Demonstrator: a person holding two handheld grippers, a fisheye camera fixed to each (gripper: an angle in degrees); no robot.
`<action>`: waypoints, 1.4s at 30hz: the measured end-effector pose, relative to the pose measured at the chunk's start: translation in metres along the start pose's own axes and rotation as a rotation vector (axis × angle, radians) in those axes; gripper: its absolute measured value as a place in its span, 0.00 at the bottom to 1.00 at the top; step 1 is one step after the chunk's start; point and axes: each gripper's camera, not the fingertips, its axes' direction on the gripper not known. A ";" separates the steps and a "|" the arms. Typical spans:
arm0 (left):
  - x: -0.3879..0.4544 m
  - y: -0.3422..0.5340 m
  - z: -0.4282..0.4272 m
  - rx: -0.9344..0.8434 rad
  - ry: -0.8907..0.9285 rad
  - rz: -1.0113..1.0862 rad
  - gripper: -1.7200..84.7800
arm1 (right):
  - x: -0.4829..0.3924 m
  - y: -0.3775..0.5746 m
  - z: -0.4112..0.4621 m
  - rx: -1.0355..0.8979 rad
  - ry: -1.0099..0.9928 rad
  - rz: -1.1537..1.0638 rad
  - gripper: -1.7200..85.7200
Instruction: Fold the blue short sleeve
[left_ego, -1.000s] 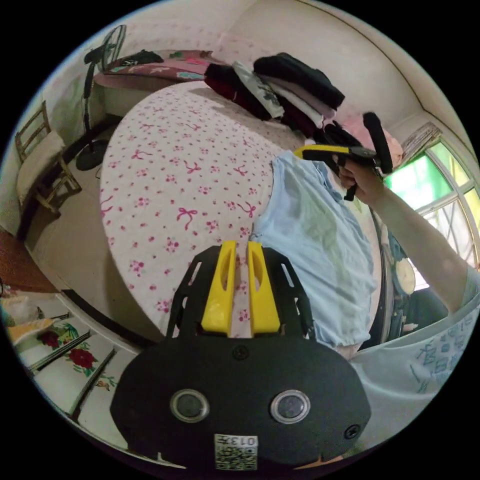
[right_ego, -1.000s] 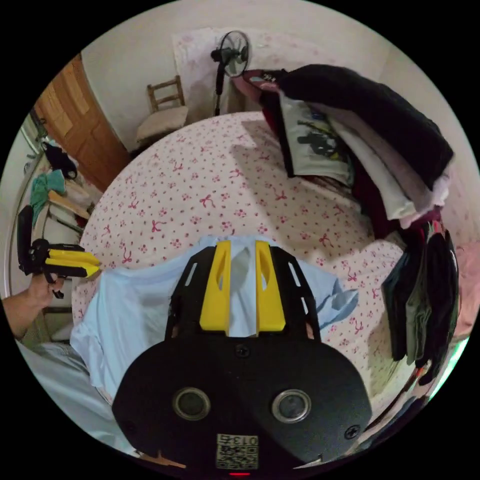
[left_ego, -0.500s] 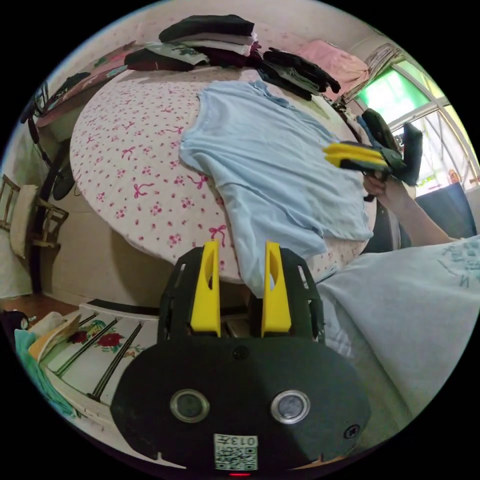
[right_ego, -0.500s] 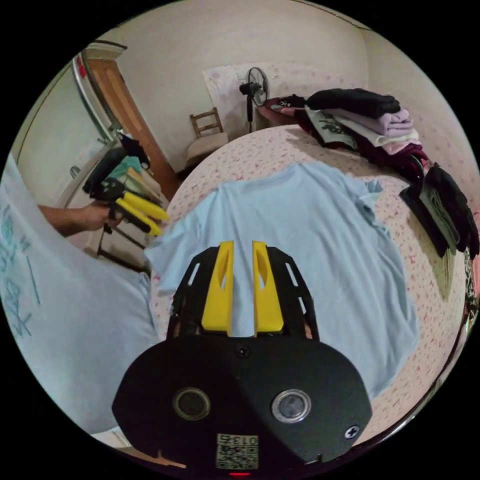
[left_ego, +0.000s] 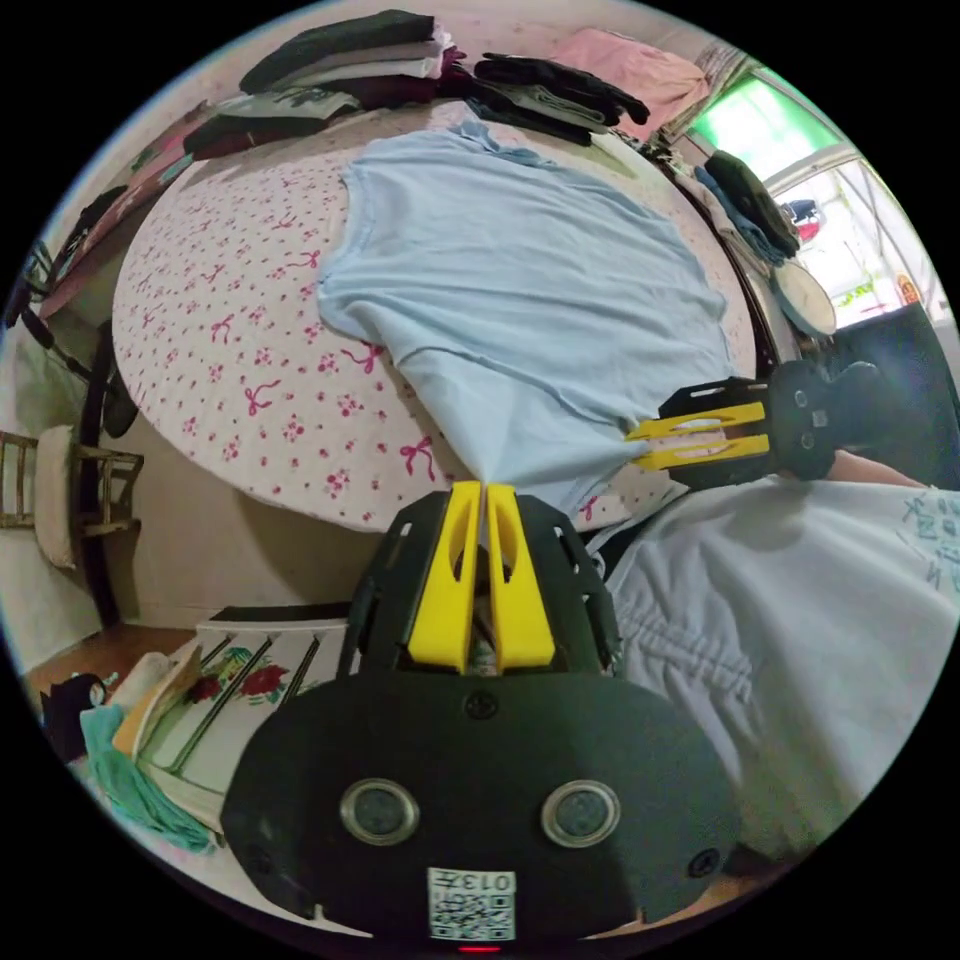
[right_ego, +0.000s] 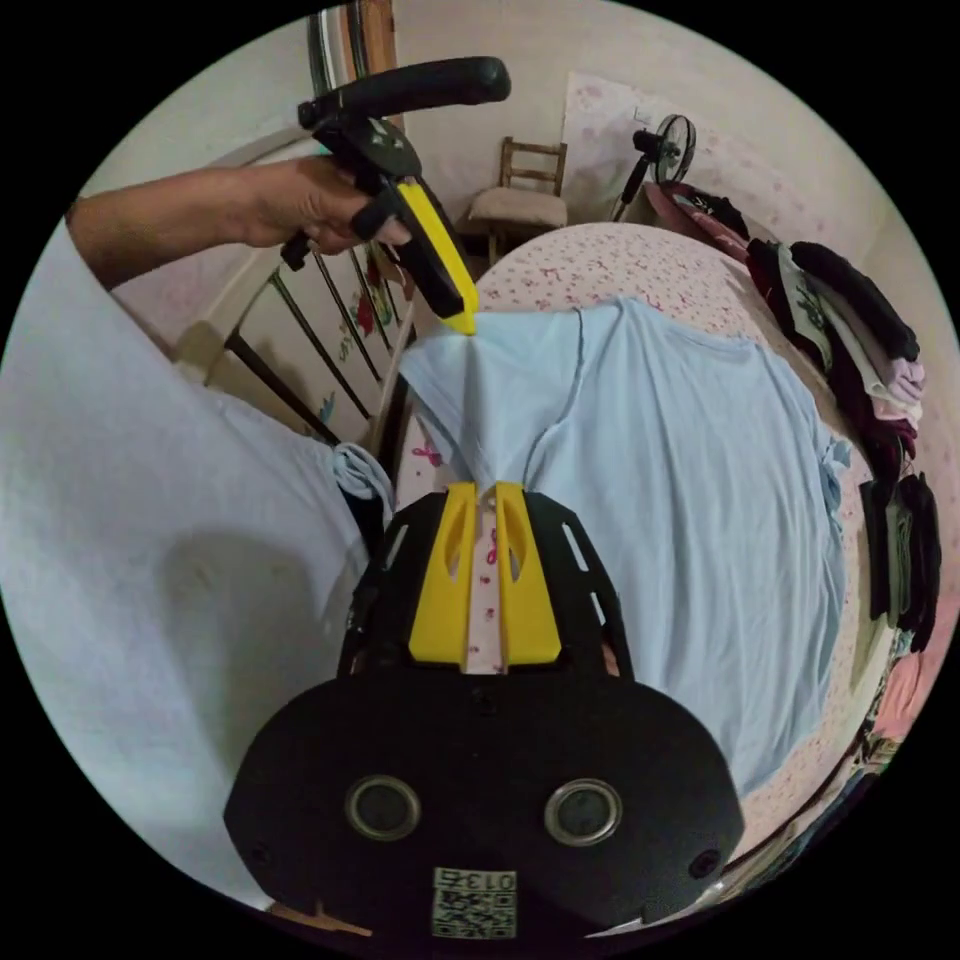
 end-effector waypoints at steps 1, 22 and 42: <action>0.000 -0.004 -0.006 -0.007 0.008 0.025 0.02 | -0.004 0.007 -0.007 0.048 -0.027 0.002 0.06; 0.037 -0.052 -0.001 0.080 0.137 0.177 0.05 | -0.044 0.166 -0.033 0.136 -0.046 0.261 0.08; 0.155 -0.136 0.072 -0.158 0.062 0.564 0.02 | -0.073 0.335 -0.047 -0.090 0.272 0.566 0.10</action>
